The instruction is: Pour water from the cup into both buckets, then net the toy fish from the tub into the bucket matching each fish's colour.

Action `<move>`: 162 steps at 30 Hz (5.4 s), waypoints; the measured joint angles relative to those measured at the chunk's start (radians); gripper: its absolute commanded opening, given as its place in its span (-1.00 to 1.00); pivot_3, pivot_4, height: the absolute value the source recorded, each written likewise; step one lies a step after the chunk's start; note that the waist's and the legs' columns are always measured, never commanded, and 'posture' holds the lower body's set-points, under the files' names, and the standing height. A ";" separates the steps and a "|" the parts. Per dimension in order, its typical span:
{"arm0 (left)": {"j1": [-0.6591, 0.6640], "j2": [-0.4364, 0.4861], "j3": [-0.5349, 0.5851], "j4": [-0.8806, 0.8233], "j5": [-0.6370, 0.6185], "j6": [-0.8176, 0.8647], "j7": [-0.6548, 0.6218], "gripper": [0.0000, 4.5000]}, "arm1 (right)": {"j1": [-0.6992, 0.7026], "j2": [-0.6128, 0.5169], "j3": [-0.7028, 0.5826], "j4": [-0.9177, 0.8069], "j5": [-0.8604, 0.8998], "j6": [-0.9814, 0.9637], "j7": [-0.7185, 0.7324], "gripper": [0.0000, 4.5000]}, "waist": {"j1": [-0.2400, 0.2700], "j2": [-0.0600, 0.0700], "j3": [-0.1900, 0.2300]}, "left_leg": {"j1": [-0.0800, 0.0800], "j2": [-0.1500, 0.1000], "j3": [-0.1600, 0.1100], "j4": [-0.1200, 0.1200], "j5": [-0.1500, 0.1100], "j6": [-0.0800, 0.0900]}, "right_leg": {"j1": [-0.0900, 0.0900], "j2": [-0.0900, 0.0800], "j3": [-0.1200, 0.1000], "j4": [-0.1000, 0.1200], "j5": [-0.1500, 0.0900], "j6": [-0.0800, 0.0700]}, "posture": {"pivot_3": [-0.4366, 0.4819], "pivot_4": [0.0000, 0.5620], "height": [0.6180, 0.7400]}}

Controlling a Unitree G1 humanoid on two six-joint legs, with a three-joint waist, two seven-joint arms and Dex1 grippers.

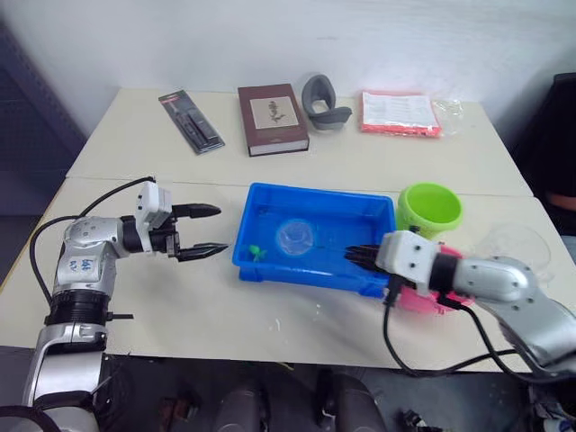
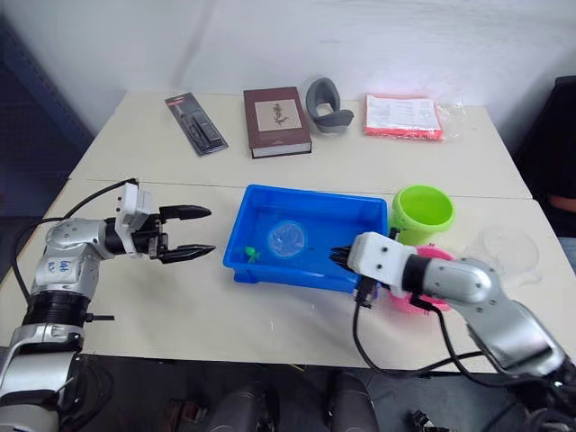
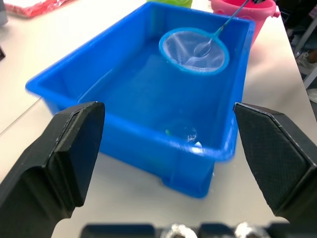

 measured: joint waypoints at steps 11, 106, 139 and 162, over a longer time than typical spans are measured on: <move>0.018 0.042 -0.023 -0.043 0.034 -0.046 -0.030 0.98 | -0.278 0.056 0.222 0.229 -0.256 0.038 0.158 -1.00 | -0.016 0.000 0.000 | -0.005 0.000 0.000 0.002 0.000 0.000 | -0.003 0.002 -0.002 0.001 0.000 0.000 | -0.05 -0.47 1.00; -0.169 -0.346 -0.108 0.028 0.053 -0.053 0.076 0.98 | 0.418 -0.318 -0.554 0.635 -1.102 -0.971 -0.726 -1.00 | 0.000 0.002 0.000 | 0.000 0.001 0.003 -0.003 0.002 -0.003 | -0.001 0.003 0.003 -0.001 0.001 0.002 | -0.05 -0.47 1.00; -0.092 -0.167 -0.019 -0.135 -0.083 0.045 -0.036 0.98 | 0.588 -0.183 -0.507 0.047 0.152 -0.648 -0.173 -1.00 | 0.000 0.002 0.001 | 0.003 0.002 0.001 -0.003 0.002 -0.003 | 0.002 0.004 0.003 -0.001 0.001 0.001 | -0.05 -0.47 1.00; 0.419 0.227 -0.040 -0.396 -0.161 -0.011 -0.135 0.98 | 0.215 0.259 0.223 0.369 -0.185 -0.580 0.192 -1.00 | -0.021 0.000 0.000 | 0.006 0.002 0.004 -0.003 -0.002 -0.002 | 0.001 0.001 0.002 0.003 -0.002 -0.004 | -0.05 -0.47 1.00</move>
